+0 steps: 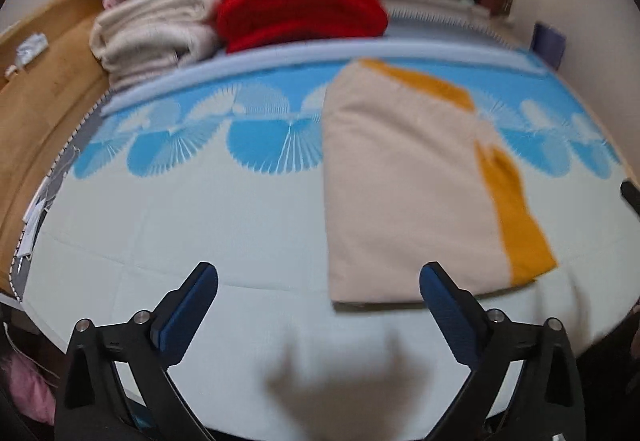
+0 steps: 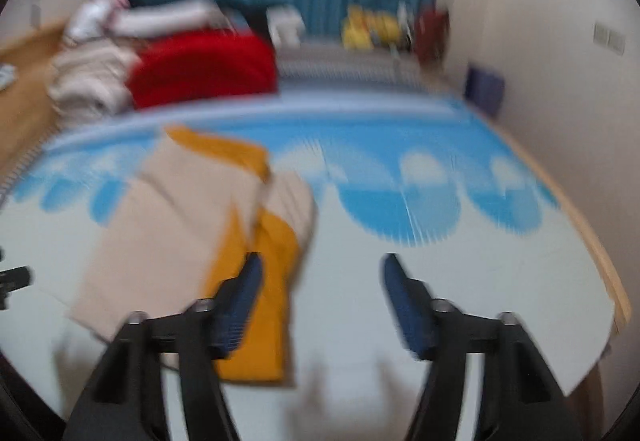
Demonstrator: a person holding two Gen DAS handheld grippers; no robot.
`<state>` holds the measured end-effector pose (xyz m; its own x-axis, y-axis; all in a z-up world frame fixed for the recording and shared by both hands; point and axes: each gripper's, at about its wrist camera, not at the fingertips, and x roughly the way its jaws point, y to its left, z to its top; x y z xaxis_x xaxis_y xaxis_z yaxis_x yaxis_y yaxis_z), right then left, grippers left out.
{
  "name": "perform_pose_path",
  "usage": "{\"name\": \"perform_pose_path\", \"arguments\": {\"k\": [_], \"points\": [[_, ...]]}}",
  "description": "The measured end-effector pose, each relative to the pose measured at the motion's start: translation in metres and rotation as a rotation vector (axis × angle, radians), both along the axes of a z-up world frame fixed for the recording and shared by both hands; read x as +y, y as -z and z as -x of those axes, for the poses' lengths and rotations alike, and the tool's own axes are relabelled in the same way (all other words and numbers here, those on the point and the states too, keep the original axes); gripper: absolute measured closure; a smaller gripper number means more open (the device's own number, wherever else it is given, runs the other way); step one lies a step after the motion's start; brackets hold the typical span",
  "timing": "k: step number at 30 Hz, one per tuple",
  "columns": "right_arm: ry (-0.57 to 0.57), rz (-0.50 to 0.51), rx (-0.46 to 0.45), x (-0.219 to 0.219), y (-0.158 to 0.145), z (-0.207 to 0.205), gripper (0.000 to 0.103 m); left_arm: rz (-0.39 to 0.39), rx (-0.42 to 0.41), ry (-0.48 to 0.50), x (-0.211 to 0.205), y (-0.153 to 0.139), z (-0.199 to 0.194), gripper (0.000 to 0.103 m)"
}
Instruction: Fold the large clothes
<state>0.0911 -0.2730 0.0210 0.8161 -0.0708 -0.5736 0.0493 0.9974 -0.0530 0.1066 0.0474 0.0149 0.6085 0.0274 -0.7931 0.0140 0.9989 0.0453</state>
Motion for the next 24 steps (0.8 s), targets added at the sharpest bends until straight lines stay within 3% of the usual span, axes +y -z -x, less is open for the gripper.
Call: {"name": "perform_pose_path", "arguments": {"k": [2,8,10,14,20,24], "points": [[-0.042,-0.015,-0.049,0.010,-0.012,0.032,0.006,0.029,-0.038,0.002,-0.007,-0.008,0.024,0.001],[-0.035,-0.052,-0.020,0.044,-0.017,0.088,0.006,0.066,-0.063,0.032,-0.031,0.011,0.081,0.001],[-0.011,-0.058,0.009,0.053,-0.011,0.101,0.006,0.066,-0.007,0.044,-0.039,0.020,0.082,0.001],[-0.070,-0.039,0.075,0.070,0.009,0.104,0.006,0.035,-0.081,0.060,-0.051,0.015,0.077,0.001],[-0.111,0.002,0.071,0.081,0.019,0.097,0.006,0.099,-0.031,0.036,-0.051,0.027,0.066,0.001],[-0.123,0.000,0.081,0.085,0.022,0.096,0.006,0.096,-0.029,0.017,-0.051,0.029,0.065,0.001]]}}
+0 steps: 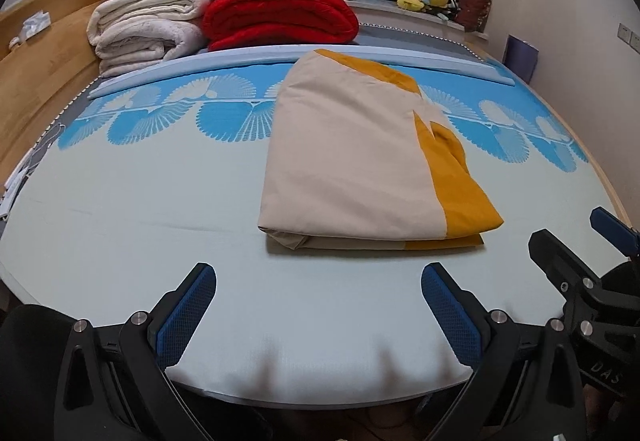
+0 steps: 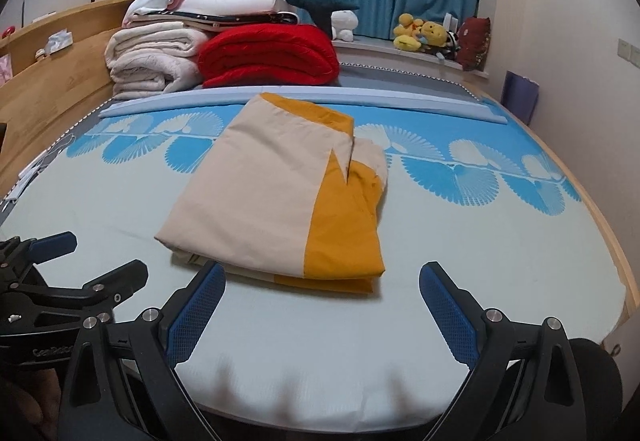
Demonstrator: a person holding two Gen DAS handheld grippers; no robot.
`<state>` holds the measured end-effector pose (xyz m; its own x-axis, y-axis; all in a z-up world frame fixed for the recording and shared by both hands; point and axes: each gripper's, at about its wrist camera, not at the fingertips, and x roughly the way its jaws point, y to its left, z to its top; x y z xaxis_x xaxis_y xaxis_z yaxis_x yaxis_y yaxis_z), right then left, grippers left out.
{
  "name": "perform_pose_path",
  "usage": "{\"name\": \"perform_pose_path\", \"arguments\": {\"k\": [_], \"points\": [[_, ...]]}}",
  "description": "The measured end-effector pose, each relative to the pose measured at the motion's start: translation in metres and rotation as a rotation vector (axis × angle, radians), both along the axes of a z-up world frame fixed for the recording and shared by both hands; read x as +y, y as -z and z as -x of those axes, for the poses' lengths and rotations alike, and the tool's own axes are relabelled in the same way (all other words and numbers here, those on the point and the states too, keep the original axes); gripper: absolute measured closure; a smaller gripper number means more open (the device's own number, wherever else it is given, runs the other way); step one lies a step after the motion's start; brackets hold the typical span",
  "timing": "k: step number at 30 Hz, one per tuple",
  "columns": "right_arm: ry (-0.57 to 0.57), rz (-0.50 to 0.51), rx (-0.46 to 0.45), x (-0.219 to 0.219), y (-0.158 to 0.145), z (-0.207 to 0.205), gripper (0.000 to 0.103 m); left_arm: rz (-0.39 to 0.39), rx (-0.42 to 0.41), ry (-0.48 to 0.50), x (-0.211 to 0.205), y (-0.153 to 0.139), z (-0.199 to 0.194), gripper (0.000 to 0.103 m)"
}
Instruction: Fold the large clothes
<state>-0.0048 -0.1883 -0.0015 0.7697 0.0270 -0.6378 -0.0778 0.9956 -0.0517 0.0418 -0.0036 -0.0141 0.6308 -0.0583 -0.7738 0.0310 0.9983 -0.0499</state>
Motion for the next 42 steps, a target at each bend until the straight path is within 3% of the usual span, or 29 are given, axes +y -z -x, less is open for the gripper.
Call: {"name": "perform_pose_path", "arguments": {"k": [42], "points": [[0.018,-0.013,0.011,0.000,0.003,-0.010,0.006,0.000,0.008,-0.010,-0.001,0.004,-0.003,0.001]]}}
